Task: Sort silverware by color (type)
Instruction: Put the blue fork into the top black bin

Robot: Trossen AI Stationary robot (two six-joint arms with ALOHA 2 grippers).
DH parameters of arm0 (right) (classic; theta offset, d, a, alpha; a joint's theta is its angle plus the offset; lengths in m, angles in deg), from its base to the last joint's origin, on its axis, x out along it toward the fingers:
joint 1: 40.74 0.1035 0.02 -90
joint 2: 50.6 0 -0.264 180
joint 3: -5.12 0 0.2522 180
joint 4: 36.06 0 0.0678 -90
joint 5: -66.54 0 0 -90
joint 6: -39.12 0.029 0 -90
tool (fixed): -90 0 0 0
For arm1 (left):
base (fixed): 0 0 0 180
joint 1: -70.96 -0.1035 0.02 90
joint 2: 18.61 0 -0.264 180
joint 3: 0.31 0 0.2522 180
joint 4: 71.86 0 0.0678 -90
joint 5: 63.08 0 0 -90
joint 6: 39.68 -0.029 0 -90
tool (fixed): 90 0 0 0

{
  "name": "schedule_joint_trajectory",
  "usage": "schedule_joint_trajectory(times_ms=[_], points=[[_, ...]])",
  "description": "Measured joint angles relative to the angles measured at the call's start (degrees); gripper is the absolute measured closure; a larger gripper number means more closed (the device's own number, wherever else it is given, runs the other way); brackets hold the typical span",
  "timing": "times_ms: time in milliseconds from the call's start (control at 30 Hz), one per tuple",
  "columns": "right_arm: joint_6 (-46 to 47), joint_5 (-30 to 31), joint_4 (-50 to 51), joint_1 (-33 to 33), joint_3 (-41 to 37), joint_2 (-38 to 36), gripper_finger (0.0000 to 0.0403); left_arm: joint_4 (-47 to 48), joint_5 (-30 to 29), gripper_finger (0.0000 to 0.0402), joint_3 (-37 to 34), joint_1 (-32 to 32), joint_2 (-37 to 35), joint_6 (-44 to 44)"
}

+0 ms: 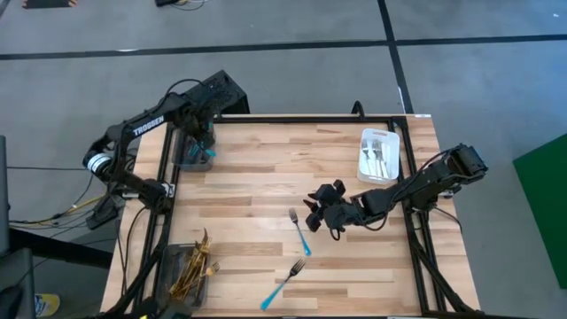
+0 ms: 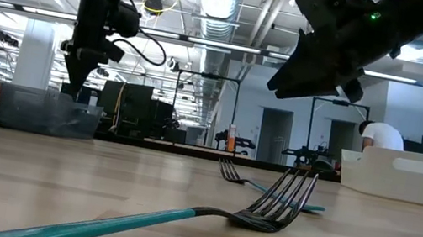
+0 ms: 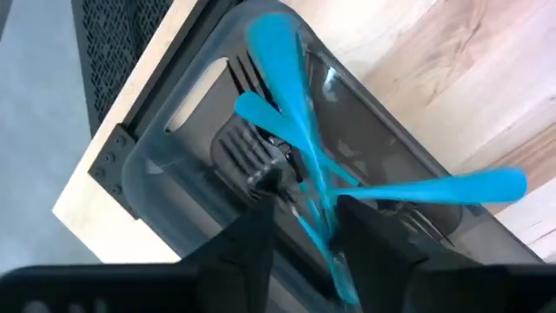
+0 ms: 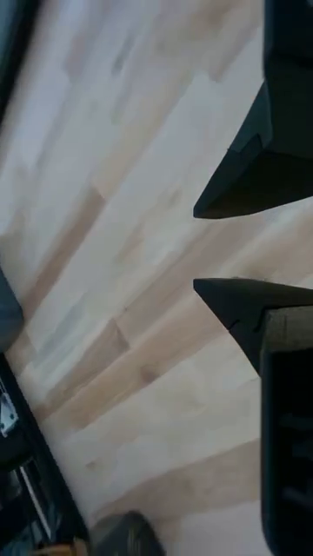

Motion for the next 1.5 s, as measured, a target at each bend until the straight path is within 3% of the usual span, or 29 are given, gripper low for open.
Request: schedule_joint_trajectory(times_ms=[233,400,533,733,833,1067,1267,1367,1500], points=[[5.8,-3.5,-0.7,0.8,1.2,6.0,0.0263,-0.1,0.1,0.0228,0.0,1.4,-5.4,3.7],[8.0,-7.4,0.8,1.8,5.1,12.8,0.027,-3.2,6.1,0.0223,0.0,4.4,-14.6,5.6],[9.7,-7.3,5.0,2.4,10.3,17.2,0.0269,-7.0,11.3,0.0225,0.0,10.3,-22.2,8.3],[14.4,-7.1,20.5,2.5,19.5,23.5,0.0269,-8.4,10.4,0.0226,0.0,23.4,-28.6,13.3],[15.5,-8.3,25.5,2.5,22.3,25.7,0.0269,-8.8,8.8,0.0226,0.0,29.7,-29.7,15.9],[14.8,-13.7,24.9,2.6,24.7,28.8,0.0269,-8.8,0.4,0.0226,0.0,42.0,-29.0,20.3],[14.5,-15.9,25.8,2.4,24.7,29.5,0.0271,-12.4,0.1,0.0226,0.0,49.9,-27.2,19.7],[14.4,-16.5,26.4,2.4,24.7,29.6,0.0293,-15.1,0.0,0.0226,0.0,53.3,-26.6,19.6],[14.0,-16.7,26.6,2.4,24.7,29.6,0.0352,-19.8,-1.6,0.0226,-1.3,57.1,-26.0,19.5]])
